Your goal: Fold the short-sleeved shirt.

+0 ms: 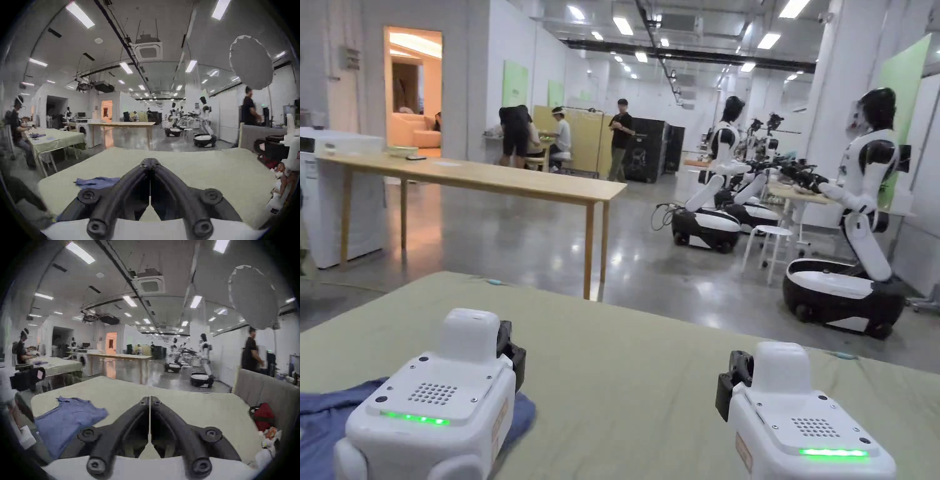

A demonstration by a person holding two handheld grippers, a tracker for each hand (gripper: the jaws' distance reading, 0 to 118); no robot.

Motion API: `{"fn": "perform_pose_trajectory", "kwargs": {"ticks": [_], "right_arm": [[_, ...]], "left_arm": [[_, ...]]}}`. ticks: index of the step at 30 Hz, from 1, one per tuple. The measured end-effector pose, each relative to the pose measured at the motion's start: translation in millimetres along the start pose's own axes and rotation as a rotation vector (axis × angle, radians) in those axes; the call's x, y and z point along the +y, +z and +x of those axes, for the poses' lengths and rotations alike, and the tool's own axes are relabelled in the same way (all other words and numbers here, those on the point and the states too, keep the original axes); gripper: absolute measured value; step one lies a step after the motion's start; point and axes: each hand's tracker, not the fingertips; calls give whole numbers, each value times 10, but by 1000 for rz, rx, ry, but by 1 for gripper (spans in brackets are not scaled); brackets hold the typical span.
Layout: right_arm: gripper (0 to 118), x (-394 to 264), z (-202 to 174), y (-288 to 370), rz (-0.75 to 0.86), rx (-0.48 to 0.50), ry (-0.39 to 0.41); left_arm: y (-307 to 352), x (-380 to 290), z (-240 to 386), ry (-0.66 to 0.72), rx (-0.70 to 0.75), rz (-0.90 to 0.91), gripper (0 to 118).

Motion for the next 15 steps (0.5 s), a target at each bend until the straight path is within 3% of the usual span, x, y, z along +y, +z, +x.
{"fn": "perform_pose_trajectory", "kwargs": {"ticks": [2,7,11,12,13,14,15], "right_arm": [[3,-44,-355,-159,-19,98,-4],[3,-254,-970,-502,-74,207,-1],[3,-480,-1164,-738,-116,231,31],[3,-553,-1171,-778,-130,231,44],[3,-621,-1185,-840,-149,234,59],[3,-685,-1197,-901,-163,234,69],[3,-740,-1201,-954,-176,230,79]], "left_arm": [[47,-60,-401,-18,73,-29,0],[-74,-248,-1074,-25,162,-179,0],[-612,-553,-1404,38,72,-487,0],[-752,-657,-1447,34,49,-522,9],[-905,-792,-1455,23,45,-548,36],[-1061,-909,-1474,35,35,-566,82],[-1206,-1011,-1480,46,10,-583,118]]}}
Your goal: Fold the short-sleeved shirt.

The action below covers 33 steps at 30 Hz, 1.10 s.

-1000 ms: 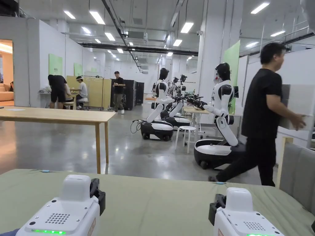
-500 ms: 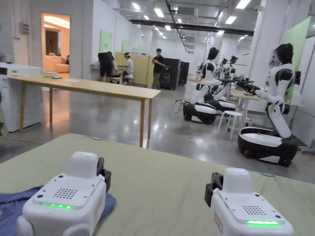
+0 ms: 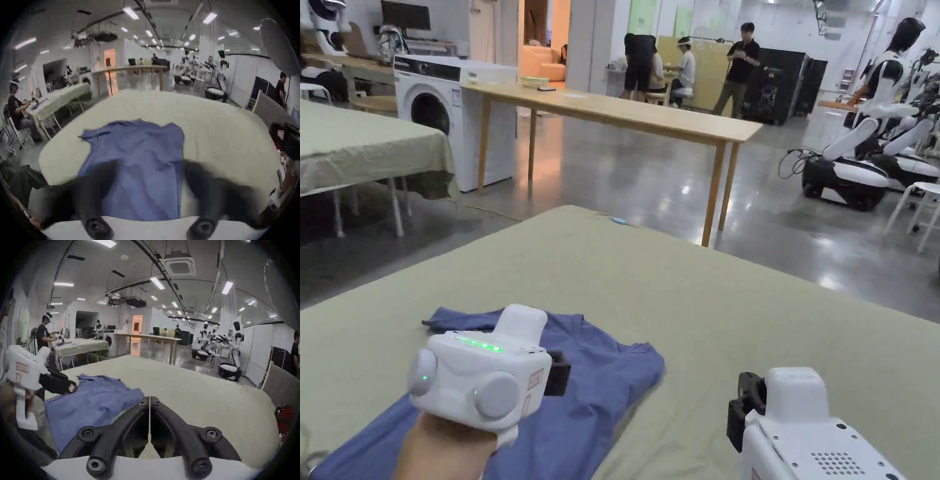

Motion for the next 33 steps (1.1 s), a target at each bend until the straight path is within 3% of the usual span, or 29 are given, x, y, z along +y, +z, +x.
{"fn": "perform_pose_trajectory", "kwargs": {"ticks": [2,3,8,10,11,12,13,14,15,18,21,23,27,33], "right_arm": [[3,-114,36,-95,-30,-7,-1],[3,-156,57,-149,-45,-7,-3],[3,-428,158,-374,-134,-52,2],[3,-532,185,-430,-171,-67,23],[3,-579,210,-452,-181,-71,26],[3,-608,230,-465,-191,-76,24],[3,-644,247,-462,-206,-84,17],[3,-671,276,-464,-218,-88,7],[3,-683,300,-465,-224,-92,0],[3,-695,373,-422,-228,-105,-25],[3,-687,502,-309,-221,-116,-104],[3,-694,632,-162,-212,-133,-138],[3,-724,951,174,-204,-196,-168],[3,-793,1571,920,-175,-348,-224]], "left_arm": [[-419,-34,29,-11,0,-151,117],[-601,27,97,-2,-32,-69,118],[-1650,50,268,-91,21,-220,114],[-1975,-106,166,-69,63,-289,90],[-2121,-154,142,-63,79,-348,91],[-2258,-210,132,-78,91,-414,82],[-2290,-242,113,-70,37,-400,58],[-2098,-294,26,-48,25,-320,17],[-2033,-280,27,-50,16,-323,5],[-1886,-267,44,-62,40,-217,5],[-1793,-297,110,-69,6,-249,5],[-1614,-159,236,-25,-95,-176,5],[-1261,109,934,-96,-256,-97,4],[-762,341,2460,-155,-546,-23,4]]}}
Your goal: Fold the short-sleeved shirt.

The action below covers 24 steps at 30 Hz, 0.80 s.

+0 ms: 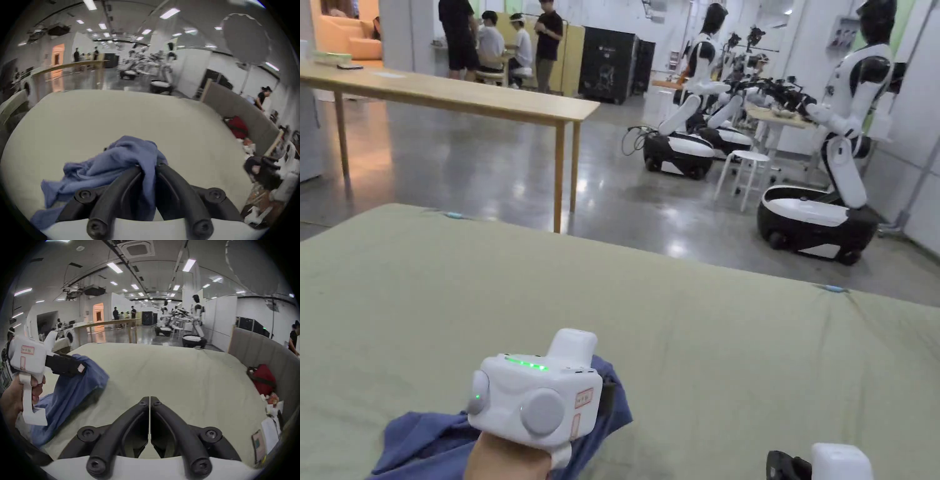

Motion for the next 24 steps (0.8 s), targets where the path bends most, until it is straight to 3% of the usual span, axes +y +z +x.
{"fn": "perform_pose_trajectory", "kwargs": {"ticks": [3,7,11,13,16,17,18,19,20,21,24], "right_arm": [[3,-36,467,227,12,-82,-20],[3,-150,1028,419,5,-167,-42],[3,-331,1483,498,-18,-228,-64],[3,-408,1629,492,-25,-230,-84],[3,-481,1734,471,-33,-233,-112],[3,-491,1739,474,-35,-227,-117],[3,-493,1726,489,-33,-222,-119],[3,-494,1707,513,-27,-211,-119],[3,-476,1669,519,-17,-196,-114],[3,-460,1636,544,-7,-184,-112],[3,-384,1473,642,55,-148,-112]], "left_arm": [[-251,123,879,-69,-156,24,4],[-730,-20,1785,-181,-244,-64,4],[-1269,-494,2229,-258,-167,-217,4],[-1503,-695,2212,-230,-145,-285,4],[-1573,-843,2205,-240,-105,-278,6],[-1474,-858,2204,-245,-89,-246,12],[-1416,-855,2214,-250,-83,-220,41],[-1318,-844,2238,-268,-70,-203,83],[-1204,-827,2244,-276,-68,-198,110],[-1079,-782,2206,-271,-73,-186,114],[-372,-663,2016,-211,-77,-3,113]]}}
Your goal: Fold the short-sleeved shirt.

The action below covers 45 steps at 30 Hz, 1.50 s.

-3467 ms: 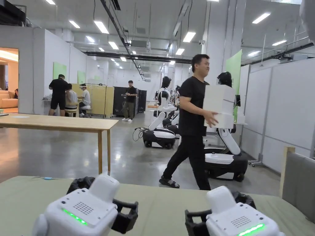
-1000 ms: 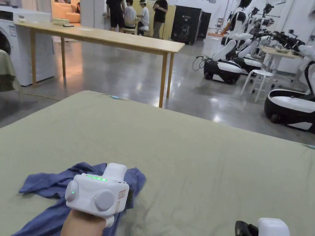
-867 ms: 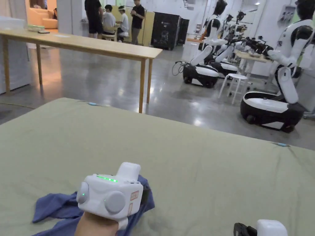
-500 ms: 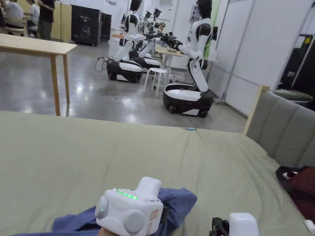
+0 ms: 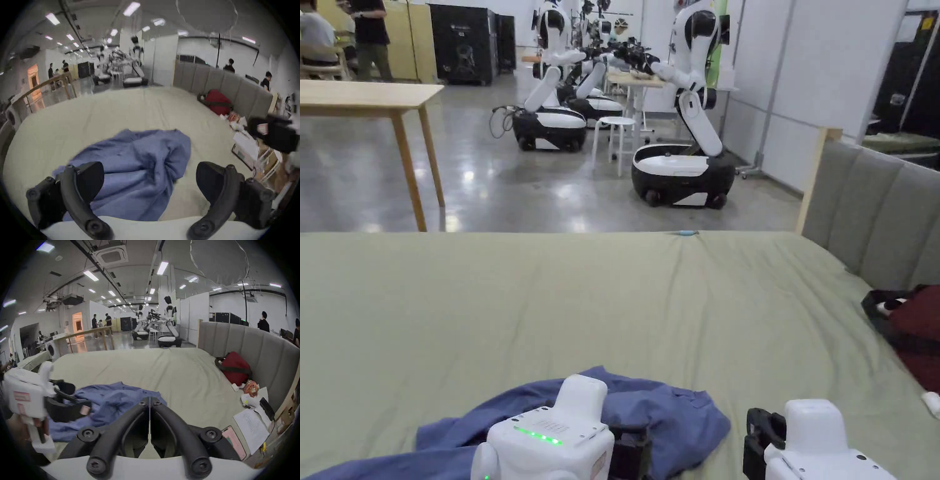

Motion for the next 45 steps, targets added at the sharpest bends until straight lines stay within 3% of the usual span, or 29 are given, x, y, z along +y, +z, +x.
{"fn": "perform_pose_trajectory", "kwargs": {"ticks": [5,7,8,10,13,16,21,22,23,24,25,30,31,33,34,35,36,37,42,43,44,45], "right_arm": [[3,-9,-293,152,108,74,-14],[3,-38,-411,167,114,80,-21],[3,-52,-472,153,112,87,-28],[3,-89,-553,125,90,124,-57],[3,-150,-676,92,75,129,-42],[3,-177,-763,69,50,153,-14],[3,-212,-815,-23,24,162,72],[3,-212,-809,-66,15,160,80],[3,-213,-804,-100,11,149,88],[3,-222,-776,-135,7,141,96],[3,-217,-745,-174,2,137,96],[3,-212,-548,-322,-31,94,77],[3,-218,-512,-345,-37,81,79],[3,-234,-426,-369,-48,52,88],[3,-227,-377,-378,-54,44,82],[3,-219,-315,-384,-57,37,73],[3,-216,-263,-384,-58,27,65],[3,-195,-183,-408,-64,11,50],[4,-104,249,-717,-152,-52,59],[14,-96,330,-842,-180,-57,73],[40,-101,410,-963,-200,-58,81],[86,-102,462,-1096,-230,-55,86]], "left_arm": [[1171,-110,-517,-48,185,210,114],[1484,-220,-719,-75,272,197,110],[1615,-280,-841,-82,319,154,97],[1802,-383,-1070,-68,388,89,0],[1888,-533,-1600,12,543,35,0],[1787,-597,-2174,159,476,-67,0],[1404,-633,-2538,151,509,-185,0],[1277,-646,-2599,165,503,-190,13],[1167,-658,-2642,176,505,-193,45],[1014,-664,-2681,177,508,-214,103],[900,-669,-2705,169,509,-264,118],[397,-763,-2844,176,536,-336,113],[315,-803,-2866,193,541,-373,105],[242,-860,-2870,186,496,-473,70],[270,-887,-2802,214,432,-462,62],[341,-856,-2684,189,506,-397,43],[361,-840,-2615,152,489,-394,20],[378,-801,-2583,126,454,-422,9],[600,-642,-2622,203,438,-341,2],[694,-567,-2574,187,444,-307,2],[788,-483,-2525,185,428,-264,2],[814,-411,-2567,192,419,-244,2]]}}
